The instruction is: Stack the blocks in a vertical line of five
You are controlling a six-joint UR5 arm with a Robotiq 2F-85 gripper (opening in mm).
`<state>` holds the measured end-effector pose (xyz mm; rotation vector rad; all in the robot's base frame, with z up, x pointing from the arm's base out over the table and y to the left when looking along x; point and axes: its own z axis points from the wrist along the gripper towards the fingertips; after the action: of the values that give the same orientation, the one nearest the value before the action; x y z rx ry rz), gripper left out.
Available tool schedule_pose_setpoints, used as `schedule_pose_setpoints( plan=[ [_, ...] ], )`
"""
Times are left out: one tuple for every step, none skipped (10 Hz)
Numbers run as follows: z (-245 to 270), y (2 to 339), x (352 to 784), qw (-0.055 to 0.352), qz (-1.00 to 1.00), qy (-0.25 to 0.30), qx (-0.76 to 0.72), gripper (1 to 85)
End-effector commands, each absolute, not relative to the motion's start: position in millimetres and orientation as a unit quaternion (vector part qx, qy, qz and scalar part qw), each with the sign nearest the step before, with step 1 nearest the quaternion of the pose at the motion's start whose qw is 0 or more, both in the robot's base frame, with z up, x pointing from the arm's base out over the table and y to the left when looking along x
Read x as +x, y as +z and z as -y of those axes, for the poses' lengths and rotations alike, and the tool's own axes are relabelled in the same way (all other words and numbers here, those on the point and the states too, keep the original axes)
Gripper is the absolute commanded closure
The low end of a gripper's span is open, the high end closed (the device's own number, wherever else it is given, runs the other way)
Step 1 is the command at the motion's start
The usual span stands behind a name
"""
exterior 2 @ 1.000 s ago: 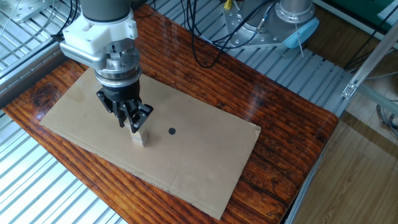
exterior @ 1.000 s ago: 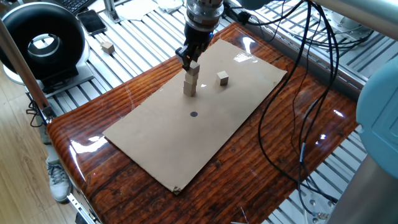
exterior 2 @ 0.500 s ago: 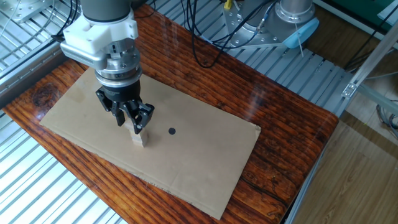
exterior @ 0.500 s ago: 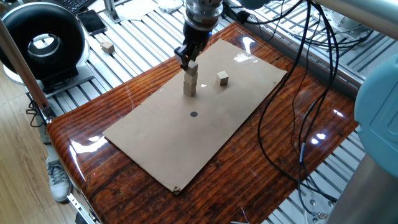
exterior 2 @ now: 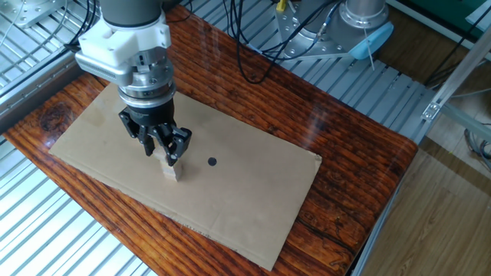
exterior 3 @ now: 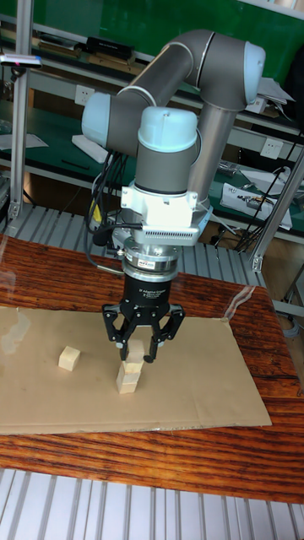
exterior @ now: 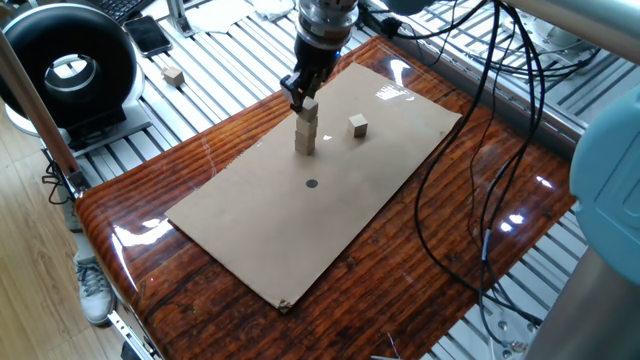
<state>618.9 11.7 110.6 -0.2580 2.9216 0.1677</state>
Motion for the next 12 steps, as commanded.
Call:
schedule_pose_setpoints(
  plan=[
    [-19,113,615,0.095,-0.989,0.073,-0.082,36.0],
    [-21,112,613,0.093,-0.989,0.075,-0.081,36.0],
    [-22,112,612,0.091,-0.990,0.077,-0.081,36.0],
    [-24,111,610,0.089,-0.990,0.078,-0.081,36.0],
    [-24,111,609,0.089,-0.990,0.076,-0.082,36.0],
    [-22,110,610,0.089,-0.990,0.072,-0.086,36.0],
    [-11,109,614,0.097,-0.988,0.048,-0.108,36.0],
    [-5,110,618,0.106,-0.987,0.034,-0.120,36.0],
    [-2,111,621,0.111,-0.985,0.026,-0.127,36.0],
    [1,111,622,0.113,-0.984,0.020,-0.133,36.0],
    [-5,113,620,0.113,-0.984,0.032,-0.131,36.0],
    [-13,115,618,0.113,-0.985,0.052,-0.123,36.0]
  ],
)
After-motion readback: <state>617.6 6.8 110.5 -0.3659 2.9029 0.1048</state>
